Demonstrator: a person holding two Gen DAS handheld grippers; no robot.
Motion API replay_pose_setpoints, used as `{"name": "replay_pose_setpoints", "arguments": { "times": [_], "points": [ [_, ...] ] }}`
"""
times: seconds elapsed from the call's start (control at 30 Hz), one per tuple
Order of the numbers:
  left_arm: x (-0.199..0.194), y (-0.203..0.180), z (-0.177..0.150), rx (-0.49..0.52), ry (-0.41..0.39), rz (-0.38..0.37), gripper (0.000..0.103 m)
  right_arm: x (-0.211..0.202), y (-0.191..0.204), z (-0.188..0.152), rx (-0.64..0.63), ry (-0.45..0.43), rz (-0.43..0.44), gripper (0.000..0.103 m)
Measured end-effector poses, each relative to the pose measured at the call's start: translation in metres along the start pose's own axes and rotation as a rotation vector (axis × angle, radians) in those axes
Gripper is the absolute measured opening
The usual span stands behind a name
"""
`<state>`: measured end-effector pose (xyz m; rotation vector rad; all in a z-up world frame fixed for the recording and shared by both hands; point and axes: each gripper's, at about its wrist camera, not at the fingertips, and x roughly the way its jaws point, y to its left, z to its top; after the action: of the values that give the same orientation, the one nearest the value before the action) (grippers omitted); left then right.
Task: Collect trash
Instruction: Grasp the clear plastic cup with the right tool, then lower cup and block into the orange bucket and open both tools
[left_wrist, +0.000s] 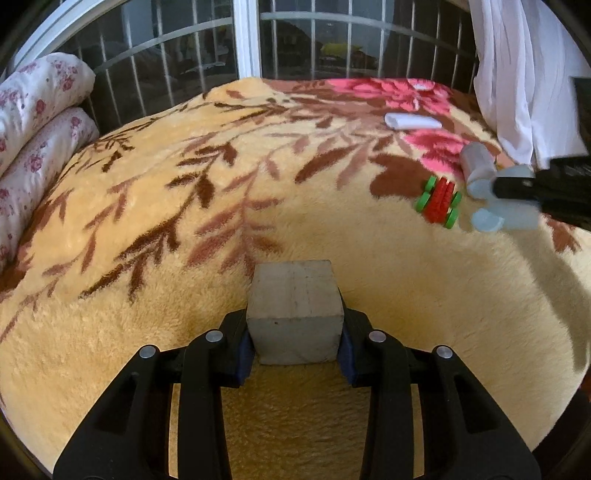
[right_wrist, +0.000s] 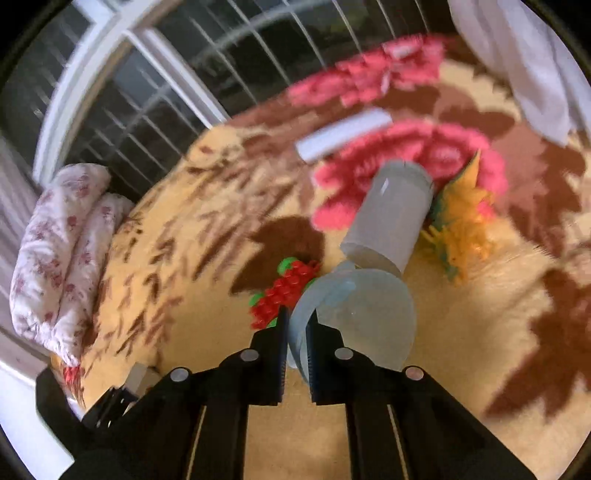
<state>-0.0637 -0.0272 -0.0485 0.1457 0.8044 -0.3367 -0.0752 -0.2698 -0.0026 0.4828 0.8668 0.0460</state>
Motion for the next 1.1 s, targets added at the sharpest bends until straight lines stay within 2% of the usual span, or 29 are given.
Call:
{"name": "replay_pose_setpoints", "arguments": {
  "times": [0.07, 0.17, 0.27, 0.43, 0.53, 0.67, 0.8, 0.97, 1.1],
  "points": [
    [-0.011, -0.001, 0.000, -0.001, -0.023, 0.000, 0.035, -0.022, 0.003, -0.008, 0.000, -0.029, 0.045, 0.009],
    [-0.036, -0.001, -0.002, 0.001, -0.058, -0.042, 0.035, -0.066, 0.013, -0.029, -0.043, -0.087, 0.107, 0.009],
    [-0.067, -0.008, -0.013, 0.023, -0.084, -0.056, 0.035, -0.101, 0.020, -0.054, -0.091, -0.105, 0.152, 0.009],
    [-0.115, -0.021, -0.051, 0.072, -0.098, -0.072, 0.035, -0.141, 0.025, -0.119, -0.196, -0.083, 0.194, 0.009],
    [-0.133, -0.036, -0.087, 0.139, -0.072, -0.083, 0.035, -0.152, 0.025, -0.160, -0.234, -0.056, 0.205, 0.009],
    [-0.134, -0.049, -0.129, 0.178, -0.002, -0.102, 0.035, -0.150, 0.023, -0.213, -0.269, 0.000, 0.194, 0.009],
    [-0.122, -0.058, -0.170, 0.208, 0.084, -0.131, 0.035, -0.126, 0.009, -0.259, -0.218, 0.094, 0.197, 0.009],
    [-0.098, -0.057, -0.203, 0.235, 0.199, -0.122, 0.035, -0.095, -0.011, -0.283, -0.144, 0.175, 0.174, 0.009],
    [-0.079, -0.049, -0.214, 0.204, 0.285, -0.139, 0.035, -0.073, -0.027, -0.288, -0.093, 0.234, 0.152, 0.009]
  ]
}}
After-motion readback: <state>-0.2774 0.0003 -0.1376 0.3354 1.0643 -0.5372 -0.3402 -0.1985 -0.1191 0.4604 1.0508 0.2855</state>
